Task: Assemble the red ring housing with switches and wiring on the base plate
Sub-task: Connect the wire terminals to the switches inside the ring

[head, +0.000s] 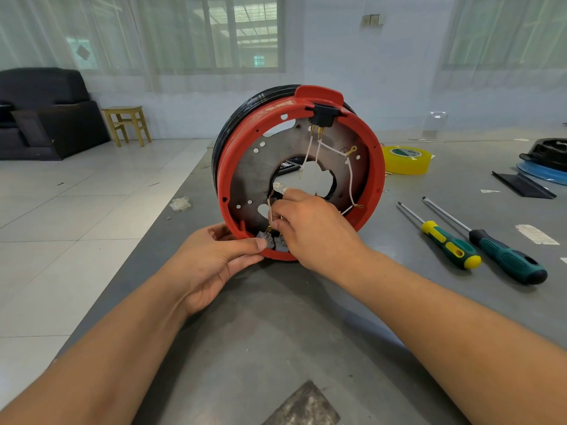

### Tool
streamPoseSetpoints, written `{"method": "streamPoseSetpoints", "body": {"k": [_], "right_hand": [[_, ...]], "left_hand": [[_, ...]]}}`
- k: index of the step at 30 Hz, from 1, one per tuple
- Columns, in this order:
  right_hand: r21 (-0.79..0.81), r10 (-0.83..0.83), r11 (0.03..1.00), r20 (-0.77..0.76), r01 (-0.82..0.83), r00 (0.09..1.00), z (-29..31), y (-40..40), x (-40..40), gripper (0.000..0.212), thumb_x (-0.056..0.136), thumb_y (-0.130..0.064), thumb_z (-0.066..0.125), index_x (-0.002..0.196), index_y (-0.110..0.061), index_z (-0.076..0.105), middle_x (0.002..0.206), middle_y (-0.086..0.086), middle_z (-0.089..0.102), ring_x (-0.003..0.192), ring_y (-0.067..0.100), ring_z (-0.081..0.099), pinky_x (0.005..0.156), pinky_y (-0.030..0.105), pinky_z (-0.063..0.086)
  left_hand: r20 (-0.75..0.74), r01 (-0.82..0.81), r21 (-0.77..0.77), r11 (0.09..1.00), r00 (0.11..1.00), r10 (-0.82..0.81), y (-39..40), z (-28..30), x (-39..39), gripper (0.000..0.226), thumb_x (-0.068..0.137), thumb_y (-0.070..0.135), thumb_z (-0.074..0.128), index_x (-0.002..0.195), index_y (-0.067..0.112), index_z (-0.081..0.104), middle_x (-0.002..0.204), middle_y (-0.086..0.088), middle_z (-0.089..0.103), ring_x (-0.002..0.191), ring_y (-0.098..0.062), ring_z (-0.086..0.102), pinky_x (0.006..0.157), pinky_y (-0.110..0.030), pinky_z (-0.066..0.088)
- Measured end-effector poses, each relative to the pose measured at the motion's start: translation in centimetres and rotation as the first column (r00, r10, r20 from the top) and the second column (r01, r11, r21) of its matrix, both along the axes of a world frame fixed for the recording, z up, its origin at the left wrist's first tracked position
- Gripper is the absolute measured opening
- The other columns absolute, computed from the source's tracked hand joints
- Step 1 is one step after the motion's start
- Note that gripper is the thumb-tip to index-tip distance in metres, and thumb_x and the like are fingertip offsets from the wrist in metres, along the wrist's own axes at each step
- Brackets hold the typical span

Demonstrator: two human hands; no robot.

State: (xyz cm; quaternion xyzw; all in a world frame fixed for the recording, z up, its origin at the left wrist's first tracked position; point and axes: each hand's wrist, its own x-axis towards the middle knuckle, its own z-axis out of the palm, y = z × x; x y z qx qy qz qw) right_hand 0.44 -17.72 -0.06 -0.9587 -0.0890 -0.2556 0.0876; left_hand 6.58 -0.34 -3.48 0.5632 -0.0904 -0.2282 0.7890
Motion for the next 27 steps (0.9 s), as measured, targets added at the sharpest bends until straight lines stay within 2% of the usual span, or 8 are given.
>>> {"method": "streamPoseSetpoints", "body": {"k": [4,11,16,27], "right_hand": [[0.011,-0.019,1.000,-0.005,0.019,1.000,0.04,-0.01,0.02,0.017,0.104,-0.021,0.053,0.103,-0.013,0.068,0.103,0.000,0.055,0.086,0.023,0.061,0.068,0.034,0.049],[0.054,-0.058,0.997,-0.013,0.058,0.998,0.05,0.02,-0.20,0.023,0.104,-0.030,0.053,0.101,-0.018,0.072,0.106,-0.004,0.058,0.091,0.022,0.062,0.074,0.042,0.054],[0.077,-0.047,0.996,-0.024,0.049,0.999,-0.02,-0.13,-0.14,0.021,0.102,-0.029,0.056,0.098,-0.018,0.073,0.104,-0.003,0.059,0.091,0.021,0.061,0.076,0.041,0.054],[0.101,-0.065,0.993,0.001,0.064,0.998,-0.28,-0.25,0.06,0.019,0.100,-0.031,0.060,0.094,-0.021,0.075,0.098,-0.006,0.060,0.087,0.019,0.060,0.069,0.036,0.051]], "left_hand": [[-0.024,-0.002,-0.016,1.000,1.000,0.001,-0.02,-0.02,-0.13,0.063,0.058,-0.005,0.084,0.119,-0.006,0.067,0.112,-0.024,0.077,0.104,-0.035,0.077,0.078,-0.034,0.065],[-0.040,-0.014,-0.036,0.999,0.999,0.013,-0.27,-0.45,-0.18,0.062,0.055,-0.006,0.085,0.115,-0.008,0.068,0.113,-0.028,0.075,0.104,-0.038,0.077,0.076,-0.034,0.066],[-0.052,-0.005,-0.063,0.998,0.999,0.002,-0.37,-0.74,-0.14,0.069,0.057,-0.006,0.085,0.123,-0.010,0.065,0.119,-0.030,0.073,0.108,-0.040,0.075,0.079,-0.036,0.065],[-0.065,-0.003,-0.119,0.993,0.998,-0.005,-0.64,-0.69,-0.32,0.072,0.059,-0.006,0.085,0.127,-0.010,0.062,0.118,-0.027,0.075,0.107,-0.038,0.076,0.081,-0.036,0.065]]}}
